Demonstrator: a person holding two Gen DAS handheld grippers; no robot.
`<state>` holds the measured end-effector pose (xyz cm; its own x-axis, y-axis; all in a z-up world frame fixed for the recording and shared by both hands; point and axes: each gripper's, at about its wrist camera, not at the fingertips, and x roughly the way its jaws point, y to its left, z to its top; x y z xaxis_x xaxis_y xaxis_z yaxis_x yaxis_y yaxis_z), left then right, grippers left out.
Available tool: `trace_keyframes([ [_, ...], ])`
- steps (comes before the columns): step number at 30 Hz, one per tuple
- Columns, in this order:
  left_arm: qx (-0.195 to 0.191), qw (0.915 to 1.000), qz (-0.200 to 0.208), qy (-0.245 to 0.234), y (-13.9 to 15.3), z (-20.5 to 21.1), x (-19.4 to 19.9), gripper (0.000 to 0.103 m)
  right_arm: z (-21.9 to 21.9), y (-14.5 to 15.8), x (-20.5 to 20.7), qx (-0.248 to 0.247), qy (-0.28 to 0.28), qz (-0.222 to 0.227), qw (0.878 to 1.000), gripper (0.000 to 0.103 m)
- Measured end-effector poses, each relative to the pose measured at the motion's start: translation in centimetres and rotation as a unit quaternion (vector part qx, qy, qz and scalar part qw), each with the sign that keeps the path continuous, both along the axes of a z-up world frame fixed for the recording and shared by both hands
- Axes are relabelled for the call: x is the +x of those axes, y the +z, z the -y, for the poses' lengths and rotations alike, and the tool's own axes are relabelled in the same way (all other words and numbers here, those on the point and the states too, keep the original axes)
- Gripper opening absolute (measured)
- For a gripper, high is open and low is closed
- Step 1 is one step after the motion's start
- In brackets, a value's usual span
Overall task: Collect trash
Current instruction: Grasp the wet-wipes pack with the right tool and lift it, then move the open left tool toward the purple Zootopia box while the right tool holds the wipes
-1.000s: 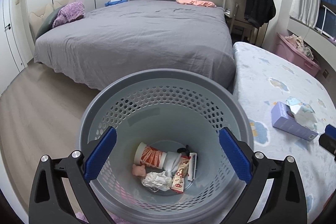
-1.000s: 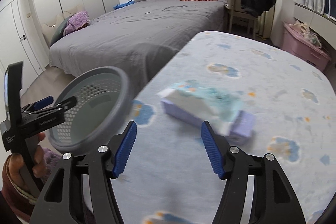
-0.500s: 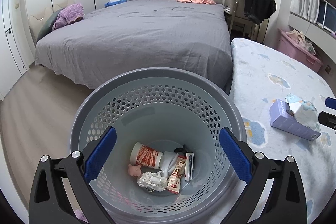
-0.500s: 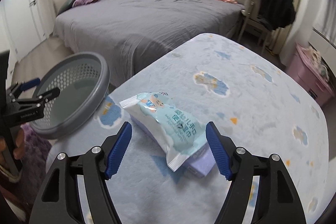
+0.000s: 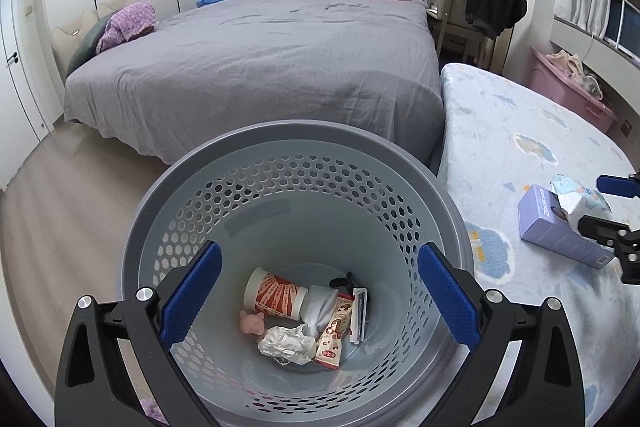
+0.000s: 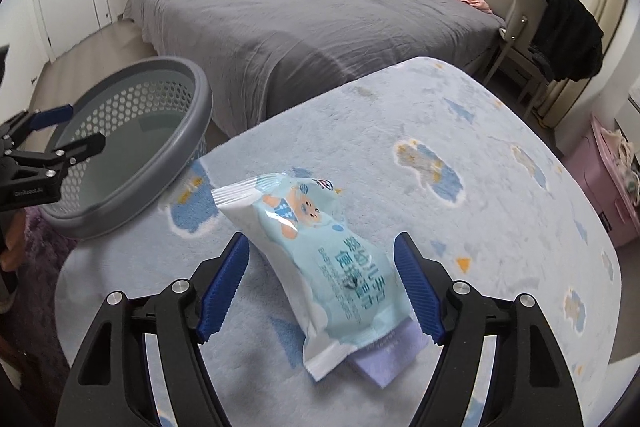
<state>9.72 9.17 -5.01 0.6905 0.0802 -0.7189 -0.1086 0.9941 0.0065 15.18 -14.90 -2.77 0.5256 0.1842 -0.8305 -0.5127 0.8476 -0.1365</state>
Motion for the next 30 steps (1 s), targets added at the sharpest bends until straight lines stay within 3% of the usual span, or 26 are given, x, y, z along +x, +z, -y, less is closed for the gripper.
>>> trace_keyframes([
  [7, -0.001, 1.0, -0.003, 0.0, -0.2, 0.0, 0.1, 0.096, -1.0, -1.3, 0.9, -0.023, 0.007, -0.013, 1.0, 0.071],
  [9, -0.002, 1.0, -0.003, -0.001, -0.2, -0.1, 0.1, 0.096, -1.0, -1.4, 0.8, -0.028, 0.004, -0.014, 1.0, 0.064],
  [16, -0.002, 1.0, 0.002, -0.004, -0.1, 0.1, 0.0, 0.096, 0.0, -0.7, 0.3, 0.013, -0.021, -0.019, 1.0, 0.062],
  [23, 0.005, 0.9998, 0.012, -0.017, 0.5, 1.0, -0.7, 0.096, 2.7, 0.6, -1.9, 0.075, -0.089, -0.007, 0.993, 0.062],
  [30, 0.002, 0.9983, 0.011, -0.056, 0.9, 3.9, -1.6, 0.096, 8.5, 0.7, -6.6, 0.123, -0.188, 0.002, 0.975, 0.062],
])
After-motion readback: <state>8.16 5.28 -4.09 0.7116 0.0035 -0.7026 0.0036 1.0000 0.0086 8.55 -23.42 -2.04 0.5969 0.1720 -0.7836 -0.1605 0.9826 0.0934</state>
